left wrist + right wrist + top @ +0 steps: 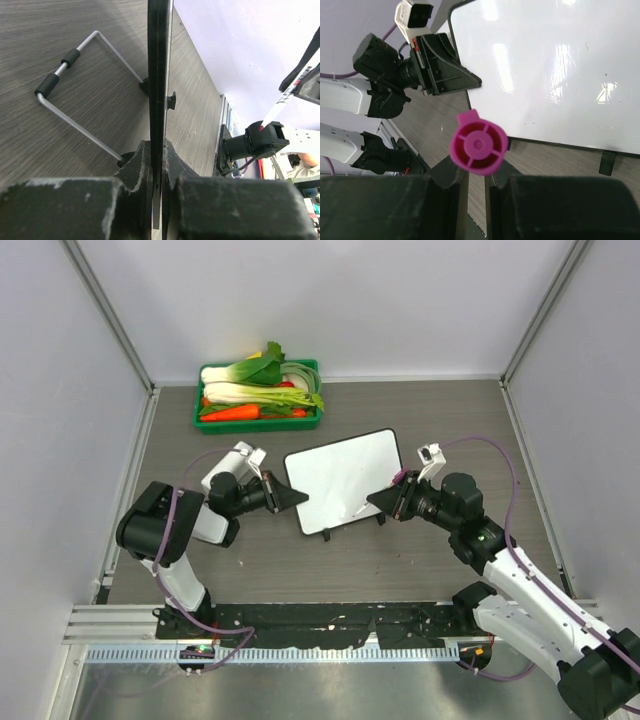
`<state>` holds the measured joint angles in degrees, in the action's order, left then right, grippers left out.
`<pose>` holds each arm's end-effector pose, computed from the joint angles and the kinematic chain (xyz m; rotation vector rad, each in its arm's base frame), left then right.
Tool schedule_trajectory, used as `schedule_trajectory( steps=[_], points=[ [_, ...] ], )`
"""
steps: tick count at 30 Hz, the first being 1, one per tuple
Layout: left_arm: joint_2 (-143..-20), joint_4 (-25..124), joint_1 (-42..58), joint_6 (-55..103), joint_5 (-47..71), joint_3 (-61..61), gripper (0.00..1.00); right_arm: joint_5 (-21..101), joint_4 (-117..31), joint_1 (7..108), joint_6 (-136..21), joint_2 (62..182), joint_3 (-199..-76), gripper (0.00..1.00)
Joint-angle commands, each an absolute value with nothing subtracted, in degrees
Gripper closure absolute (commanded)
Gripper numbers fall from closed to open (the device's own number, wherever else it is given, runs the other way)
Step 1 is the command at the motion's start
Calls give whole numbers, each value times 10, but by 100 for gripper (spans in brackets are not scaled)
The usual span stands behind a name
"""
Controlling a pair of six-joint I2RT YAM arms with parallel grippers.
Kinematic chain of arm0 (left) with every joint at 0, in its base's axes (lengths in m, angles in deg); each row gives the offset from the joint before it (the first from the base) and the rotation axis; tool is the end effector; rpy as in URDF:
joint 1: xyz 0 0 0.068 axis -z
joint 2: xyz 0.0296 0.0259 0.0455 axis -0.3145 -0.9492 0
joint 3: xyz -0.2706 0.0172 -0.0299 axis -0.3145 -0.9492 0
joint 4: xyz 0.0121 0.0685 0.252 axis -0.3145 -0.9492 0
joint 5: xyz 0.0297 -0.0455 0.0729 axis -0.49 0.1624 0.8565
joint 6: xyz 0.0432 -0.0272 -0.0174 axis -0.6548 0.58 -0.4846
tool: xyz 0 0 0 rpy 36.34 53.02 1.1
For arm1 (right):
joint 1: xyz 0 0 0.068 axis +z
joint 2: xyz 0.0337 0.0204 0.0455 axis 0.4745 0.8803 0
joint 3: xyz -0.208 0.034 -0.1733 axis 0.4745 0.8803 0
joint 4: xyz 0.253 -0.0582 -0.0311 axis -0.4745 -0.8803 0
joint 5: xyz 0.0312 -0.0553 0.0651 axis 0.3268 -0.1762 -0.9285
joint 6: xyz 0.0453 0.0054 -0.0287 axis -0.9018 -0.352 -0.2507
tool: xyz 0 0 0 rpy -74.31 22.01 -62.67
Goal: Write a sentence on the whiteboard
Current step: Move the whiteboard to the center of the board.
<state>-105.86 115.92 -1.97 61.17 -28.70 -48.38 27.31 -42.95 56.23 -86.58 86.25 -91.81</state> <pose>0.2594 -0.1040 0.1391 0.1857 1.9064 -1.5250 0.1618 0.0997 0.2654 -0.1296 1.9684 1.0792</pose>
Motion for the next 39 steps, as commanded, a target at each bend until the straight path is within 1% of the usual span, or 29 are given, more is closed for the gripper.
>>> schedule_trajectory(
  steps=[1, 8, 18, 24, 29, 35, 36, 38, 39],
  points=[
    [-1086, 1218, 9, 612, -302, -518, 100, 276, -440, 562, -848, 836, -949, 99],
    [-1082, 1241, 24, 603, -303, -558, 100, 286, -463, 561, -846, 806, -949, 99],
    [-1084, 1253, 94, 599, -313, -563, 100, 285, -477, 562, -850, 787, -960, 99],
    [-1078, 1258, 100, 592, -312, -581, 100, 289, -495, 562, -850, 771, -964, 99],
    [-1058, 1229, 101, 585, -330, -588, 100, 293, -504, 562, -849, 763, -962, 99],
    [-1014, 1162, 101, 567, -310, -589, 100, 296, -503, 562, -842, 767, -964, 99],
    [-1000, 1139, 102, 560, -306, -587, 98, 296, -503, 562, -840, 767, -967, 99],
    [-969, 1089, 101, 539, -290, -584, 82, 295, -505, 562, -837, 770, -969, 99],
    [-949, 1054, 101, 528, -283, -580, 71, 295, -505, 562, -834, 772, -969, 98]
  ],
)
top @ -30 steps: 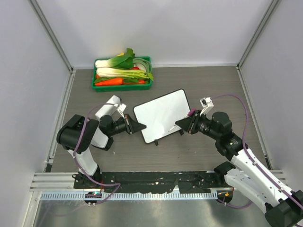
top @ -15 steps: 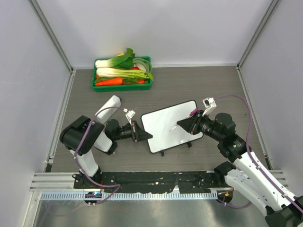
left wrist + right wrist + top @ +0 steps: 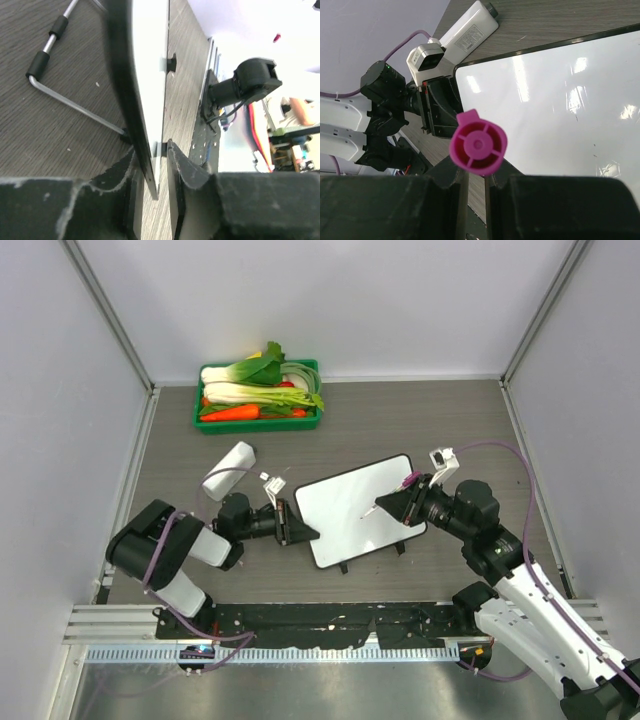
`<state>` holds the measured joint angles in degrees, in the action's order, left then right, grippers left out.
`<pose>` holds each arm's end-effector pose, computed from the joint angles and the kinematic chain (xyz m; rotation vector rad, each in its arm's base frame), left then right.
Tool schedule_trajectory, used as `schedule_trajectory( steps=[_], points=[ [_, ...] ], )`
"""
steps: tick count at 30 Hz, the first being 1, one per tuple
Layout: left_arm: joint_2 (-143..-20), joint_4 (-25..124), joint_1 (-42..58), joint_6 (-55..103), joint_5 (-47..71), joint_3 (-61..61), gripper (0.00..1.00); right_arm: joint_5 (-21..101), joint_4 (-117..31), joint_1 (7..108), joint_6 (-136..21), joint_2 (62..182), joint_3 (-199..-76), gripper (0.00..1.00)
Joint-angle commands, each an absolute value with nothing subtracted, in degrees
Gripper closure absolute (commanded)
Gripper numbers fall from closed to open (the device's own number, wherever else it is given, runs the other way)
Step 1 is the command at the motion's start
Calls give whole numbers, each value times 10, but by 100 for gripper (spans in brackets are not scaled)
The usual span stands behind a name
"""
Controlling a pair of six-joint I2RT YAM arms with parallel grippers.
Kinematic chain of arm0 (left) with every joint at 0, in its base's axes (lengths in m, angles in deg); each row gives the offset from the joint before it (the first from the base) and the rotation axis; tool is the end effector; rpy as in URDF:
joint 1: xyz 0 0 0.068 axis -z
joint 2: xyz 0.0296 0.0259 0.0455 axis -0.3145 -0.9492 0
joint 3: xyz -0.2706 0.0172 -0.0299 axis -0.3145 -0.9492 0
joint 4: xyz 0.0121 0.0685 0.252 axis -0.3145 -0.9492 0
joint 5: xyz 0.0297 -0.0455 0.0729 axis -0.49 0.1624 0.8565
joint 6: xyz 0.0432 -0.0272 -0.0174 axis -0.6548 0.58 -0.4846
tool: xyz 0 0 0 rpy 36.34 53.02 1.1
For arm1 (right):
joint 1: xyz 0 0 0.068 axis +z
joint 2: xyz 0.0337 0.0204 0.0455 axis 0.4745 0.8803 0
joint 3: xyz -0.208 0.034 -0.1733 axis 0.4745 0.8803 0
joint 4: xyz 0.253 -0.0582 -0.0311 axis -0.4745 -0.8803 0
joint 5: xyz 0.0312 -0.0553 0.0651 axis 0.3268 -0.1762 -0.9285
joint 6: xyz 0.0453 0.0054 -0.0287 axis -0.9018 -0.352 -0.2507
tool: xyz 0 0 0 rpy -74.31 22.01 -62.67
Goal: Write a sentence on the whiteboard
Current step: Move the whiteboard to the center of the board.
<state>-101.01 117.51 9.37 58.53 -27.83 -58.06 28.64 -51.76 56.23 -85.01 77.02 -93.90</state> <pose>0.1971 -0.1332 0.1271 0.3855 1.9717 -1.6128 0.1358 0.0851 0.2873 -0.1462 1.9130 1.0507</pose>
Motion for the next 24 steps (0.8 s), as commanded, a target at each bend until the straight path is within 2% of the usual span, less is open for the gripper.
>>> schedule_trajectory(
  steps=[1, 5, 9, 15, 20, 24],
  points=[
    [-931, 1021, 101, 514, -267, -575, 64, 294, -505, 562, -831, 774, -971, 99],
    [-842, 880, 101, 462, -219, -553, 39, 290, -502, 562, -828, 781, -973, 99],
    [-763, 811, 101, 454, -167, -544, 25, 287, -499, 562, -826, 784, -973, 99],
    [-655, 713, 76, 449, -87, -537, 14, 283, -491, 562, -814, 783, -974, 99],
    [-613, 685, -2, 475, -144, -529, 13, 287, -507, 561, -785, 788, -992, 99],
    [-620, 700, -15, 510, -177, -523, 13, 291, -505, 562, -777, 799, -998, 98]
  ],
)
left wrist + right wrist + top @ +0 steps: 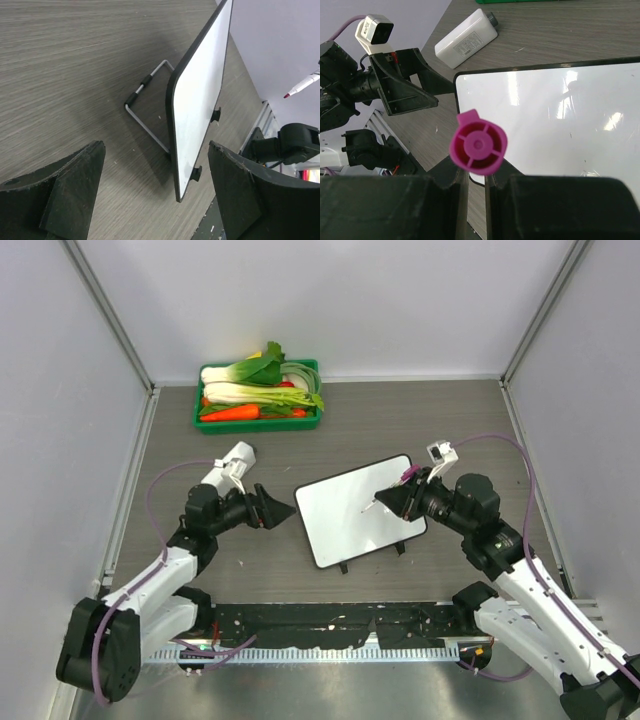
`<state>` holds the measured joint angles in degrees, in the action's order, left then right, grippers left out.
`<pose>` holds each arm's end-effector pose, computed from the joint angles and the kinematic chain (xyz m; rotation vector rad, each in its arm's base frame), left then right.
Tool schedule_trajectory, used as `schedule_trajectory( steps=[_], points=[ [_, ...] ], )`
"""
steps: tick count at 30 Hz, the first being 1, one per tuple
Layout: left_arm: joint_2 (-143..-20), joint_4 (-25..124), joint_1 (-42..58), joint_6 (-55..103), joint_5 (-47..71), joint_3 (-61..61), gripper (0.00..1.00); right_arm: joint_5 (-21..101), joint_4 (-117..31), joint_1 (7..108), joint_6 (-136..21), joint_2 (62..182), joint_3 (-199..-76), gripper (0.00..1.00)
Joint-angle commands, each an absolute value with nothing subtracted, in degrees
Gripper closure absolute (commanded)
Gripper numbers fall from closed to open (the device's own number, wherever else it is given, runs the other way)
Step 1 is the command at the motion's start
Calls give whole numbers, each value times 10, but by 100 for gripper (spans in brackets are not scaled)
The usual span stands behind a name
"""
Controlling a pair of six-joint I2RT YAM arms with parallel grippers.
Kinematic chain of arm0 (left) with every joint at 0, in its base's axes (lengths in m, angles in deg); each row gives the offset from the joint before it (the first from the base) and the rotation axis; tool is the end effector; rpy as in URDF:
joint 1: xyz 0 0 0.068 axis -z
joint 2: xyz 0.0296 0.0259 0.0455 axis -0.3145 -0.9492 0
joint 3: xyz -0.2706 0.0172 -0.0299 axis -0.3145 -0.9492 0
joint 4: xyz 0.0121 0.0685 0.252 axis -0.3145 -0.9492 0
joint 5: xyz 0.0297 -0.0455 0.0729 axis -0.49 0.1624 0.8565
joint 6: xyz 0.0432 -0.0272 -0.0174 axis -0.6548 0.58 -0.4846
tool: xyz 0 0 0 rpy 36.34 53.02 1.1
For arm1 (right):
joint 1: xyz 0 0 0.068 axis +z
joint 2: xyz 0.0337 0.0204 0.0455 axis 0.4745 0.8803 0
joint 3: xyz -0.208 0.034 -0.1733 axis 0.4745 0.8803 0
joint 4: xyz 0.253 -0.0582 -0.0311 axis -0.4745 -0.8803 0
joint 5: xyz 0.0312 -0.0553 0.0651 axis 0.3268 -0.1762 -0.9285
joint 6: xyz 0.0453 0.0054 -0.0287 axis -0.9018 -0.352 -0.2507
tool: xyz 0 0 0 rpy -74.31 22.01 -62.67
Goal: Write a sentence on the whiteboard
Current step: Move the whiteboard to the center of the board.
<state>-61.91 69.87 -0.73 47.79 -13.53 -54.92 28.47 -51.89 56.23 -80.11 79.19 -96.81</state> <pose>0.1840 -0.0790 0.1977 0.1354 1.9657 -1.1686 0.1407 0.0878 0.2996 -0.2298 1.8789 0.9979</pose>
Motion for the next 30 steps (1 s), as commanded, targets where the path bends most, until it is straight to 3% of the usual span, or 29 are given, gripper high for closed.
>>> schedule_trajectory(
  steps=[1, 8, 26, 30],
  points=[
    [-628, 715, -15, 518, -187, -522, 13, 290, -503, 562, -775, 802, -998, 99],
    [-705, 777, -15, 562, -232, -507, 24, 293, -476, 562, -771, 828, -997, 99],
    [-715, 740, -15, 553, -234, -493, 25, 289, -500, 562, -753, 836, -1021, 98],
    [-729, 779, -14, 570, -240, -503, 31, 289, -490, 562, -753, 841, -1020, 99]
  ],
)
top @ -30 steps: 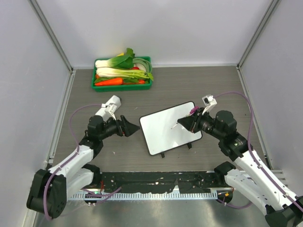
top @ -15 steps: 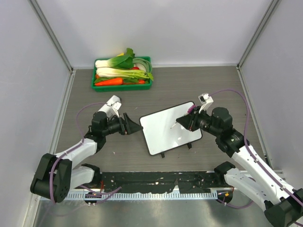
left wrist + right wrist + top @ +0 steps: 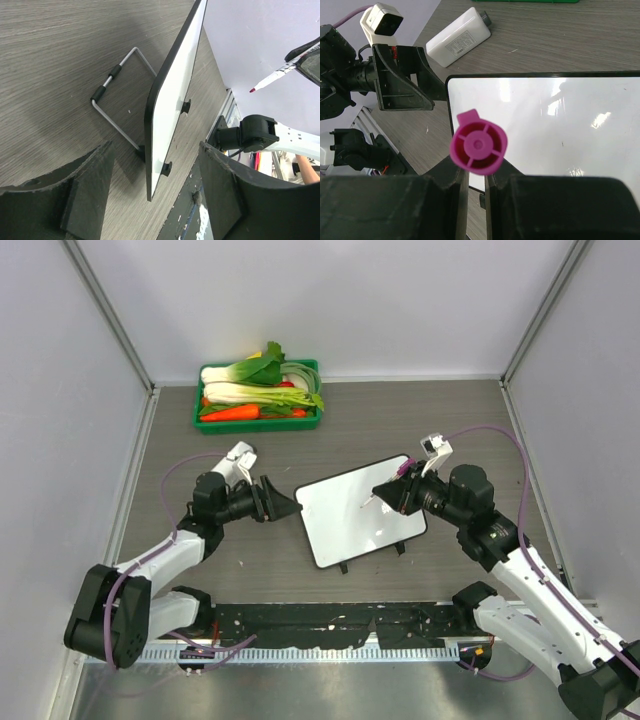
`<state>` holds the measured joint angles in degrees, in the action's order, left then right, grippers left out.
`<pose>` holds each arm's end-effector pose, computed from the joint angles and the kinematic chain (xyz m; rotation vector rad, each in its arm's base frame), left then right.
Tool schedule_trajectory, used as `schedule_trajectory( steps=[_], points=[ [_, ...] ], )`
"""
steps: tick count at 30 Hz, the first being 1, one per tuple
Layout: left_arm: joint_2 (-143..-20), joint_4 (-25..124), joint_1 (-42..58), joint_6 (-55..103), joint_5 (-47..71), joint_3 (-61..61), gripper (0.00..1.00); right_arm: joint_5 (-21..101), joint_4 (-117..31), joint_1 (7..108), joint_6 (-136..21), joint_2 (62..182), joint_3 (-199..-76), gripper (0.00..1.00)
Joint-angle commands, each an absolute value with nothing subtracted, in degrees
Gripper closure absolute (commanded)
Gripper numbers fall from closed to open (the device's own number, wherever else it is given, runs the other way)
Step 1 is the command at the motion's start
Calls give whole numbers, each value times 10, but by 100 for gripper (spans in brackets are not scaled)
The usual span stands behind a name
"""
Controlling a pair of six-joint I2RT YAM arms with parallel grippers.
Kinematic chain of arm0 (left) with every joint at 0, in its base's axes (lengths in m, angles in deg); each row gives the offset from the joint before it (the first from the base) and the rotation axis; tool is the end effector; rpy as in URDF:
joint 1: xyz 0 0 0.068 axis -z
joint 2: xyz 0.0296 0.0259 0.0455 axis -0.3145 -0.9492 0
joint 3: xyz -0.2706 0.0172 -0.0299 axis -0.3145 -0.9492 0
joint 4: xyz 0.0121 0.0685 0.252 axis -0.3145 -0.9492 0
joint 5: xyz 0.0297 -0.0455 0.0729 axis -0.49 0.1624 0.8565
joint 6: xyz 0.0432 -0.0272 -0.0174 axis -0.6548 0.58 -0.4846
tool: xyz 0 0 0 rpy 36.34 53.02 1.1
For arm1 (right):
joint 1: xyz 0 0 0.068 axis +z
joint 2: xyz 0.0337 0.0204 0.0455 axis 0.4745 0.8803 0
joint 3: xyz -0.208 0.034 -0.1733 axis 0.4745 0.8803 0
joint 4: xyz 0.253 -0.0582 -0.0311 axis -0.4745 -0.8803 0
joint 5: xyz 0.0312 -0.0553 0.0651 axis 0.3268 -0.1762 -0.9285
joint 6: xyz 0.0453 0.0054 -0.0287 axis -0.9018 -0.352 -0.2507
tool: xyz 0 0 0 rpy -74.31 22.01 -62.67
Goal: Write a sentence on the whiteboard
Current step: Move the whiteboard to the center of the board, then write a sentence on the whiteboard.
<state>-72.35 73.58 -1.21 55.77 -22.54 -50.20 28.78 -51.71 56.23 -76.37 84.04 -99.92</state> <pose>0.2081 -0.0893 0.1965 0.0973 2.0503 -1.3915 0.1543 0.0948 0.3061 -0.2825 1.8882 0.9446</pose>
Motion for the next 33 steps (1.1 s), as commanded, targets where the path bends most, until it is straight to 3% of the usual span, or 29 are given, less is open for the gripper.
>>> schedule_trajectory(
  steps=[1, 8, 19, 33],
  points=[
    [-733, 787, -15, 572, -245, -501, 33, 288, -486, 562, -755, 844, -1021, 98],
    [-775, 844, -8, 588, -270, -498, 42, 265, -469, 562, -762, 879, -1024, 98],
    [-865, 913, 3, 584, -307, -473, 81, 260, -438, 562, -770, 889, -1016, 99],
    [-900, 808, 3, 464, -316, -427, 96, 349, -371, 625, -744, 946, -1025, 99]
  ],
)
